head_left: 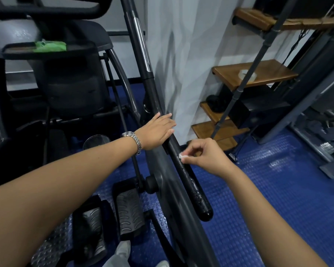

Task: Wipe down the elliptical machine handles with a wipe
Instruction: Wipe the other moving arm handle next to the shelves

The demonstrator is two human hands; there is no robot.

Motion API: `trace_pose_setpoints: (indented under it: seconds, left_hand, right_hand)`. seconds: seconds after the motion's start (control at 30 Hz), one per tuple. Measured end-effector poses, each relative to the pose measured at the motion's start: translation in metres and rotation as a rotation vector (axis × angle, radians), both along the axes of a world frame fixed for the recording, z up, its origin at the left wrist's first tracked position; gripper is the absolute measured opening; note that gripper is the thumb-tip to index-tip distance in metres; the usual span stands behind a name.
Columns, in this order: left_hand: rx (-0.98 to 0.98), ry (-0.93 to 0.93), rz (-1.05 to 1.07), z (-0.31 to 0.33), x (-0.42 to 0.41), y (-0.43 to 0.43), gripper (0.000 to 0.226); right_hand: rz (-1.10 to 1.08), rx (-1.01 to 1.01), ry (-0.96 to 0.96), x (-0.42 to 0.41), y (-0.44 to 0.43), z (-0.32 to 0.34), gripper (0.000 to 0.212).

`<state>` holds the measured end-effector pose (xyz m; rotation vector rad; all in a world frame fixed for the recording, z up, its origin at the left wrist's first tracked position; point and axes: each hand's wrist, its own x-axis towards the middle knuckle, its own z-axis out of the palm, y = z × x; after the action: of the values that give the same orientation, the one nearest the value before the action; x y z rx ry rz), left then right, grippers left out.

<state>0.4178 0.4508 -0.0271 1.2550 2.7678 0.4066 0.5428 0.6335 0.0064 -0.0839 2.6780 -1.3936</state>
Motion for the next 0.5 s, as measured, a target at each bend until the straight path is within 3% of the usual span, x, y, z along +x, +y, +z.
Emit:
trace_pose_setpoints:
  seconds: [0.13,0.3,0.5]
  left_hand:
    - [0.023,-0.002,0.005,-0.002,-0.001,-0.002,0.048]
    - [0.014,0.002,0.005,-0.001,0.001,0.0,0.048]
    - [0.013,0.002,0.008,0.0,-0.001,-0.001,0.048]
  right_hand:
    - [0.041,0.017,-0.088,-0.002,0.002,0.009,0.009]
    - [-0.049,0.08,0.054,-0.011,-0.016,0.006,0.005]
    - [0.117,0.275,0.0,-0.006,-0.01,0.018,0.008]
